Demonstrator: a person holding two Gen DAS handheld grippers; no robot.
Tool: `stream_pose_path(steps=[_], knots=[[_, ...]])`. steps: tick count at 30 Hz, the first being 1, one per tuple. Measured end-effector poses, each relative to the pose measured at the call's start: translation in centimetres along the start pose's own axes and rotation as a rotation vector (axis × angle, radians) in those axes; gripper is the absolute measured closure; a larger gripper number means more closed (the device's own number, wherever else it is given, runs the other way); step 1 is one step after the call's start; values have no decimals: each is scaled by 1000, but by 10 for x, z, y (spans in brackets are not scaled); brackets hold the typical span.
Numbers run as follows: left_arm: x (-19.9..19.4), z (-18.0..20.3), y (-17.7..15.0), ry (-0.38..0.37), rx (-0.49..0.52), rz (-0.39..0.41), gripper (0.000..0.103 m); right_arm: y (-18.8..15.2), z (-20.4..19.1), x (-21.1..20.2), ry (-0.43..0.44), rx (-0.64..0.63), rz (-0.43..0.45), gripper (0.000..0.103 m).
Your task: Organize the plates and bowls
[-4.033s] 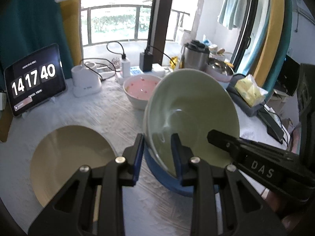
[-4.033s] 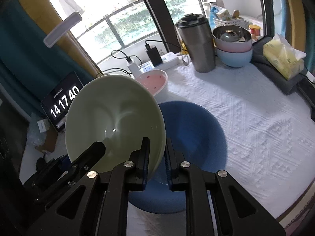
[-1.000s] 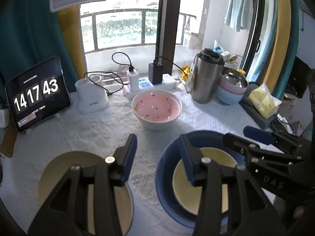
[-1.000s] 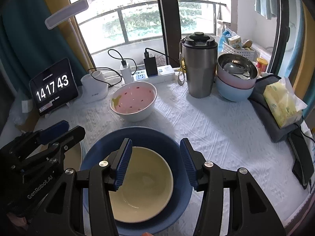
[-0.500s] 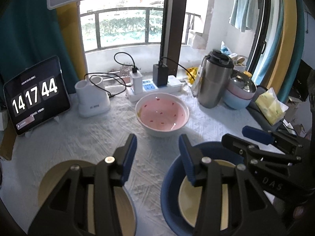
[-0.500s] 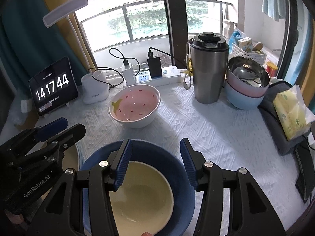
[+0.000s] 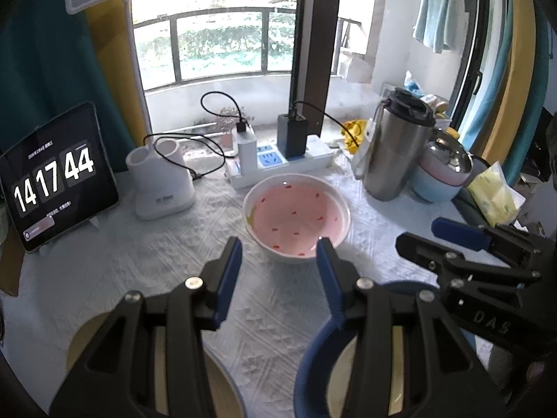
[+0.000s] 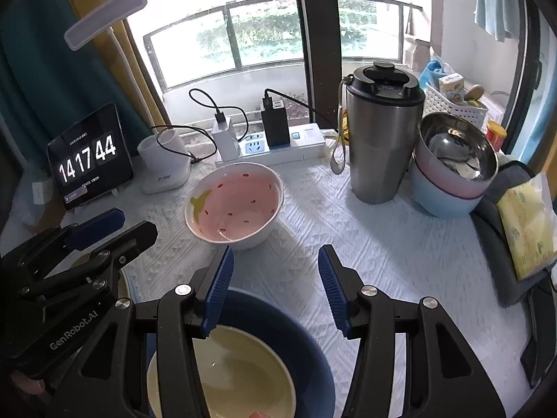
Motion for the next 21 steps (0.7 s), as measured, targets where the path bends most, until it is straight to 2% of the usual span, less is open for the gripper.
stream_pose_path(steps=[9, 18, 21], knots=[[32, -13, 6, 17, -34, -25, 57, 16, 4, 37, 27, -25, -52, 50], [62, -30, 1, 23, -90, -103, 57, 26, 3, 69, 73, -20, -117, 50], [72, -35, -1, 20, -107, -128, 57, 27, 0, 81, 84, -20, -165, 50]])
Point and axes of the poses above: each gripper's, at about its wrist camera, not at the fingertips, and x roughly the way its jaws point, z to its right, y to its top, the point moved 7 cm from there along x, roughly the way its jaws point, and after that the axes turned 11 degrees about -y, right-handed, at the moved point
